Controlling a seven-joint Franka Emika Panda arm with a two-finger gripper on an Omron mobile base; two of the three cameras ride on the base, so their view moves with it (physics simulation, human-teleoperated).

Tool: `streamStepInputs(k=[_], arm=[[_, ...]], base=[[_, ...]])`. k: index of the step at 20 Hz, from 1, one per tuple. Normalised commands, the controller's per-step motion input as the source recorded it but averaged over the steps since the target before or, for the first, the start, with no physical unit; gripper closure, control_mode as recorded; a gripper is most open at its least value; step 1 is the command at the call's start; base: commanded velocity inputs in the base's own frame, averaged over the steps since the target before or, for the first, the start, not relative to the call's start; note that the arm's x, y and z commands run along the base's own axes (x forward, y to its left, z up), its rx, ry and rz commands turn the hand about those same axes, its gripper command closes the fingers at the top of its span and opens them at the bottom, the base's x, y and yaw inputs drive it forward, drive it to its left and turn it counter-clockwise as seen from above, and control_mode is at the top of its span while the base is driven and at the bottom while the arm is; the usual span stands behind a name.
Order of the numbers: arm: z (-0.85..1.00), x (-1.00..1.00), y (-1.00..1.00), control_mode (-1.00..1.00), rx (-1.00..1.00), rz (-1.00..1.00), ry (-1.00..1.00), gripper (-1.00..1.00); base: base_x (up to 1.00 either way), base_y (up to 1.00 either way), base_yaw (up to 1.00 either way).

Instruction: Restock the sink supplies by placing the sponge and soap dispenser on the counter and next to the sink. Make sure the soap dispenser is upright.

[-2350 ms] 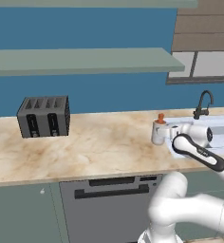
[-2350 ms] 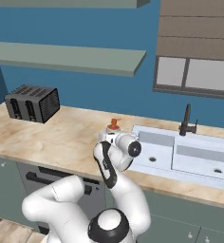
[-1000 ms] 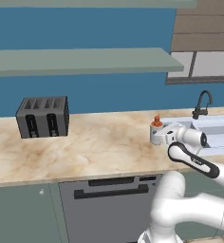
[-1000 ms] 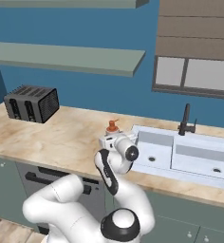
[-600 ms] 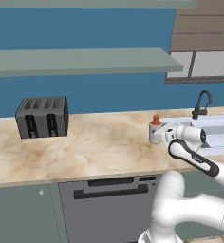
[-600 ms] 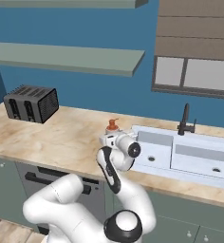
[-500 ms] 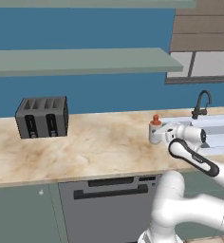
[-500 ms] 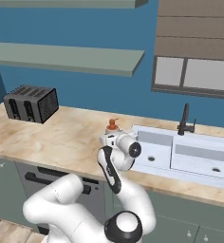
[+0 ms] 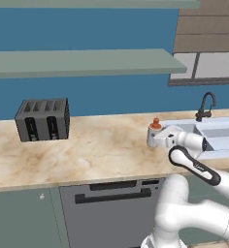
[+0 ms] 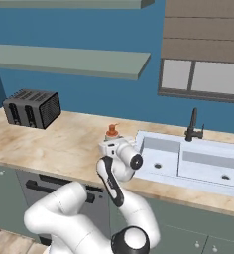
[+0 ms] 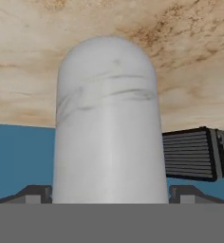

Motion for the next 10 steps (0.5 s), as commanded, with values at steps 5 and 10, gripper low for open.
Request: streamStepInputs(k=[5,10], arm=[[-0.01,-0.03,-0.02,-1.0,0.0,0.11,-0.17,-1.0],[0.0,0.0,-0.19,-1.0,0.0,0.08,-0.07,-1.0]], base=[[0.0,0.0,0.0],[0.0,0.0,0.0]])
